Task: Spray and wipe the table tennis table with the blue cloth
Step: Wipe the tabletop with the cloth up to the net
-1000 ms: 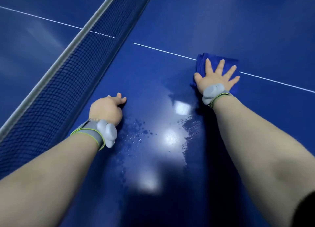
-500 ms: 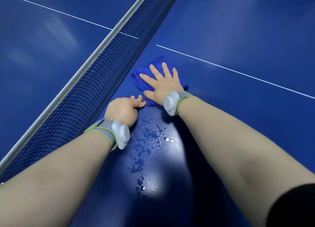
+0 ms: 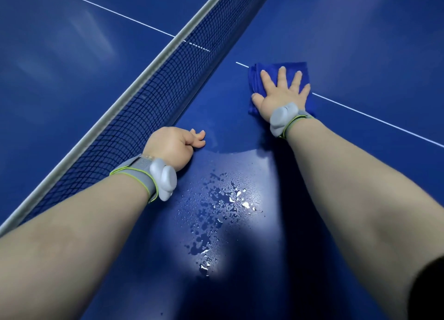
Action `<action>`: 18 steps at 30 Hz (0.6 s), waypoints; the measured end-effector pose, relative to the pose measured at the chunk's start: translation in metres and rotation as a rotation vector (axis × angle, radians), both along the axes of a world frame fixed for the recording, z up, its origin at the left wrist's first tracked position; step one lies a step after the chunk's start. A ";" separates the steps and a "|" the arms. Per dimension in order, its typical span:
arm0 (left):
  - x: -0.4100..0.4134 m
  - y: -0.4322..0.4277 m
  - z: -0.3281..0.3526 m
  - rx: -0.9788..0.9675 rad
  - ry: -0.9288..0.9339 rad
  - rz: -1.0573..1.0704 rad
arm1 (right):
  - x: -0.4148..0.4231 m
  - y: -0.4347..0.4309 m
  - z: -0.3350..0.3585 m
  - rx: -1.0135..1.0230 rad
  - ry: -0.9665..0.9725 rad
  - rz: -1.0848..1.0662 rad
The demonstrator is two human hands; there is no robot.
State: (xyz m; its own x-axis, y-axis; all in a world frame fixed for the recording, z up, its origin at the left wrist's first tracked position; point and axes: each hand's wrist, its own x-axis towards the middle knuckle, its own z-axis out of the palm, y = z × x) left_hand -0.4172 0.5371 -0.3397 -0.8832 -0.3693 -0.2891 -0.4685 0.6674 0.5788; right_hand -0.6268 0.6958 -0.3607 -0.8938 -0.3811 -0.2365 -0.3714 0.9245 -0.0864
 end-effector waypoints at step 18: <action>-0.002 -0.008 -0.001 0.060 -0.063 -0.056 | -0.020 -0.054 0.003 -0.006 -0.008 0.120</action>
State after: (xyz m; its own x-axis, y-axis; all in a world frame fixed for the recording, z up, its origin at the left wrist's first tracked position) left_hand -0.4189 0.5296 -0.3406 -0.8813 -0.3008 -0.3644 -0.4683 0.6587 0.5889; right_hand -0.6463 0.6417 -0.3574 -0.8398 -0.4866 -0.2408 -0.4786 0.8729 -0.0949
